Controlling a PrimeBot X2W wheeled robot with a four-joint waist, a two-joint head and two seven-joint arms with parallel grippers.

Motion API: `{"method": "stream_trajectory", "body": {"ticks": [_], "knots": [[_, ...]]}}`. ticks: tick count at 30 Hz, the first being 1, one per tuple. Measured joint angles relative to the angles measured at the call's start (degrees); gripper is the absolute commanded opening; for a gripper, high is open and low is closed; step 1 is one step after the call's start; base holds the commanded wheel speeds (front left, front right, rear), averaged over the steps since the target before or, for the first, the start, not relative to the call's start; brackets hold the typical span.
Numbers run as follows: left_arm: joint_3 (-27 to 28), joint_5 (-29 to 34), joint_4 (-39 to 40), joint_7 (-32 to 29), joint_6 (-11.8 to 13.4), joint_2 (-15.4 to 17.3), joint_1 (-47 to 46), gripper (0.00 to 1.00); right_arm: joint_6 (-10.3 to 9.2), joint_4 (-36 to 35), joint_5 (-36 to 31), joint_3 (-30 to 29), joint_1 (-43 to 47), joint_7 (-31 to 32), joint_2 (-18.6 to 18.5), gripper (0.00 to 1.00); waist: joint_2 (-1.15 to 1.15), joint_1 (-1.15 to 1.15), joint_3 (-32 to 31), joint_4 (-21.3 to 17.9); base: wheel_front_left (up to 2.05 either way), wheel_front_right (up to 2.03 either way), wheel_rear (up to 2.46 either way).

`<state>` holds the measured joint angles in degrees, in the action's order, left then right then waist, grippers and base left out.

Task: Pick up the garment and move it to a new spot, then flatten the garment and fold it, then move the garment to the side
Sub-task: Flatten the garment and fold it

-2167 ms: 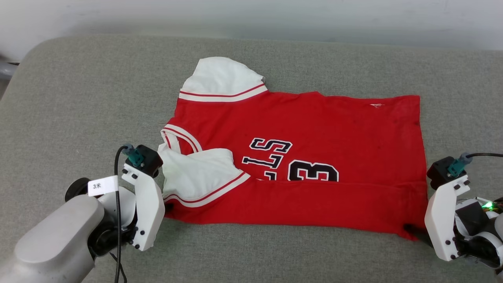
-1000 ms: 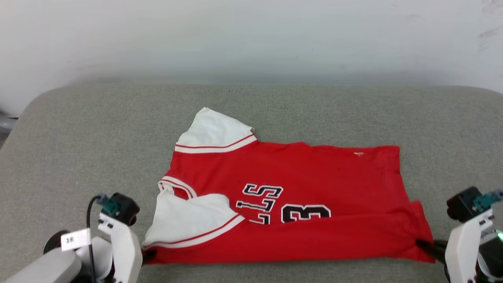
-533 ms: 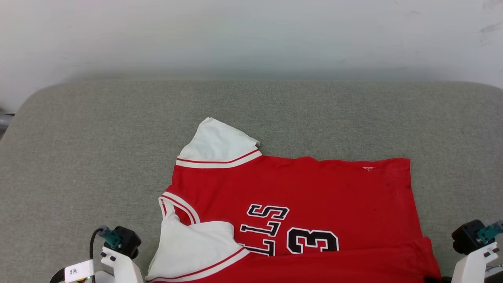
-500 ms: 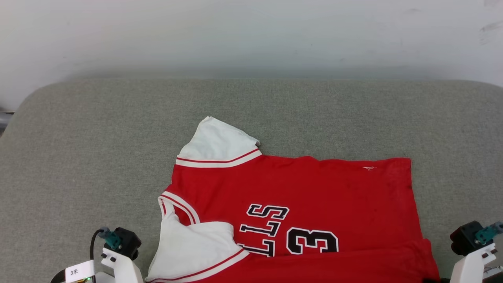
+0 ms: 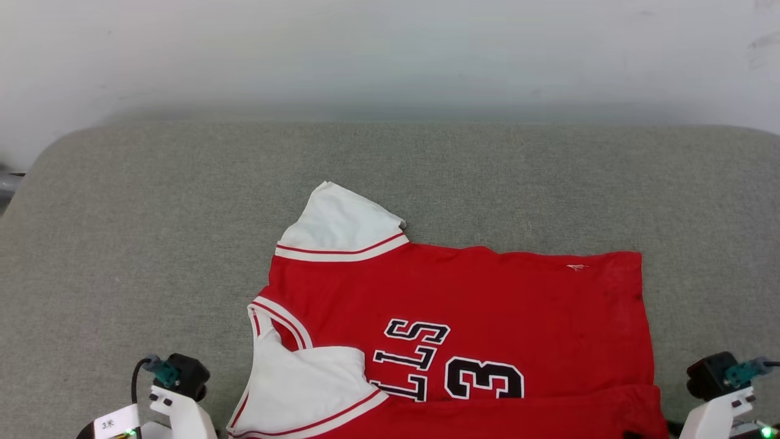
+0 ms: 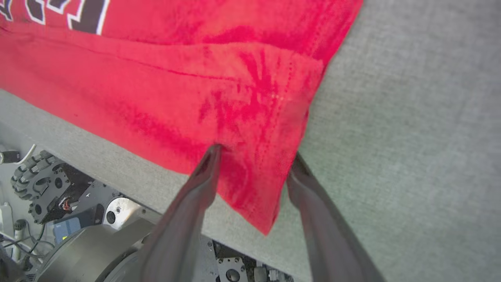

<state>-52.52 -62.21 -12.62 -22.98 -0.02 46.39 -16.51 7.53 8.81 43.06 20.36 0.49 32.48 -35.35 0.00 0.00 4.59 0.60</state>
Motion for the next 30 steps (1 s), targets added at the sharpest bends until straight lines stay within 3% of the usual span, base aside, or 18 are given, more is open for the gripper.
{"method": "stream_trajectory", "body": {"ticks": [7, 18, 24, 30], "knots": [[1.7, 2.6, 3.9, 3.6, 2.0, 2.9, -0.4, 1.00, -0.02, -2.8, -3.9, -6.1, 0.0, -11.1, 1.6, 1.00, 0.00, 0.00, -1.9, 0.4, 0.00, 0.00, 0.00], [6.2, 8.9, 6.0, 10.5, 3.4, 2.5, -10.1, 1.00, -0.01, -9.5, -18.5, -18.6, -1.2, -28.1, 12.3, 1.00, 0.00, 0.00, -1.7, -1.3, 0.00, 0.00, 0.00], [7.3, 10.4, 1.6, 10.3, 0.7, -0.1, -18.3, 1.00, -0.01, -13.2, -23.5, -19.4, -1.9, -30.3, 16.9, 1.00, 0.00, 0.00, 0.4, -3.7, 0.00, 0.00, 0.00], [6.7, 8.4, -4.5, -0.2, -3.2, -2.2, -28.7, 1.00, -0.01, -15.0, -25.2, -18.6, -3.5, -30.8, 18.4, 1.00, 0.00, 0.00, 4.8, -6.1, 0.00, 0.00, 0.00]]}}
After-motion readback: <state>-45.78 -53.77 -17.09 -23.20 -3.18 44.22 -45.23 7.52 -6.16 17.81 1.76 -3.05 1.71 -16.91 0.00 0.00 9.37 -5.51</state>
